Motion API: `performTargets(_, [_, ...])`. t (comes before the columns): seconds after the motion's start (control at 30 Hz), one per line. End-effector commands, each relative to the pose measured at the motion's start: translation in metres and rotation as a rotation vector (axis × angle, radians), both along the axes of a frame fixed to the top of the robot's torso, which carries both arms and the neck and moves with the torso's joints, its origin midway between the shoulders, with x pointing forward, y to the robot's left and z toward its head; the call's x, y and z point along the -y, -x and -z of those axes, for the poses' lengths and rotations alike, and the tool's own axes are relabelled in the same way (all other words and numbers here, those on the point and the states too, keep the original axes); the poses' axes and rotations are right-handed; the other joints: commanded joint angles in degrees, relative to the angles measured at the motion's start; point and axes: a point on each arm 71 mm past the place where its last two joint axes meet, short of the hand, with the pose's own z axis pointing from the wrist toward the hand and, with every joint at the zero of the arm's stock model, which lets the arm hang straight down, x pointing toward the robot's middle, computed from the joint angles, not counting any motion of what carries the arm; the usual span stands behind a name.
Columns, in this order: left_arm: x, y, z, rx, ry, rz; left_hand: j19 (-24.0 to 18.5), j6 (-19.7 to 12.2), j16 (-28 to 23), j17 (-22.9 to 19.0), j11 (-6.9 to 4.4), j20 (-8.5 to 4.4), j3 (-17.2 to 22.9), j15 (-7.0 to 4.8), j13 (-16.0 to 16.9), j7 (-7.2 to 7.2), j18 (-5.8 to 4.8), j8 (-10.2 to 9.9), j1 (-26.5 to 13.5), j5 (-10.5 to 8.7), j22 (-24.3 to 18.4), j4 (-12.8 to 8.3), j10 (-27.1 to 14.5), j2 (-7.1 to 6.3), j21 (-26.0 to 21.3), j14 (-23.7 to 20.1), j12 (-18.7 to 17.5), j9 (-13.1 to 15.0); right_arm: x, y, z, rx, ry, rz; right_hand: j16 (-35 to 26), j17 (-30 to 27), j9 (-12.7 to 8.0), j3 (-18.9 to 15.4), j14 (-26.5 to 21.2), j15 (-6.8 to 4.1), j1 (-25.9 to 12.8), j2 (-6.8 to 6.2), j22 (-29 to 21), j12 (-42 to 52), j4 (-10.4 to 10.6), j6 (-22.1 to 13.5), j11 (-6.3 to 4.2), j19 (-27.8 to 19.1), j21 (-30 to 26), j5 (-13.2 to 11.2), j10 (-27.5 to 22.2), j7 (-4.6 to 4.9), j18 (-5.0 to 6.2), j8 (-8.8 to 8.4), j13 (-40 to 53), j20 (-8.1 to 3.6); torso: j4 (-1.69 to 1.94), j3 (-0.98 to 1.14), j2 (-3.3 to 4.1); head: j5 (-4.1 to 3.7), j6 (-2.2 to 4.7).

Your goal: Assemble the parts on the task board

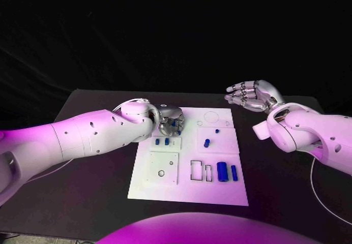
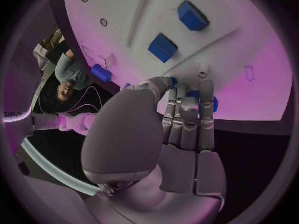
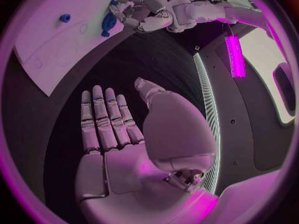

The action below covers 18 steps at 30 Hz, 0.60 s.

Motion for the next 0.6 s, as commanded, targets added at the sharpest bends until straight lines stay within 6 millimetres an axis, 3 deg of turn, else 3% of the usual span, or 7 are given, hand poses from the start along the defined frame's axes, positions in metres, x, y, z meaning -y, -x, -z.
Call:
performTargets(0.03, [0.0038,0.0019,0.0006,-0.011,0.019,0.014,0.59,0.38,0.44,0.21,0.15,0.02,0.50,-0.03,-0.11,-0.01,0.44,-0.32,-0.13,-0.06,0.37,-0.06,0.41,-0.15,0.44,0.65,-0.49,-0.10,-0.0018,0.0005,0.0004,0.000,0.004,-0.018,-0.27,-0.10,-0.08,0.13,-0.17,0.36,-0.09,0.38,-0.09,-0.37,-0.34,0.17,0.31,0.44,0.20,0.37,0.03,4.49,0.69,-0.21,-0.06,-0.01,0.00,-0.01,0.03,0.11,-0.03])
performTargets(0.6, [0.0043,0.0021,0.0030,-0.037,0.013,0.013,1.33,0.14,1.66,1.28,0.40,0.18,1.13,0.19,-0.82,0.21,0.14,-1.21,-0.60,-0.14,2.34,-0.50,0.52,-0.28,2.01,1.48,-1.85,-0.41,-0.0021,0.0004,0.0012,-0.006,0.007,-0.022,-0.36,-0.17,-0.12,0.12,-0.18,0.38,-0.12,0.37,-0.17,-0.42,-0.39,0.23,0.32,0.44,0.18,0.32,0.05,4.49,0.66,-0.24,-0.05,-0.01,-0.03,0.01,0.01,-0.10,-0.24])
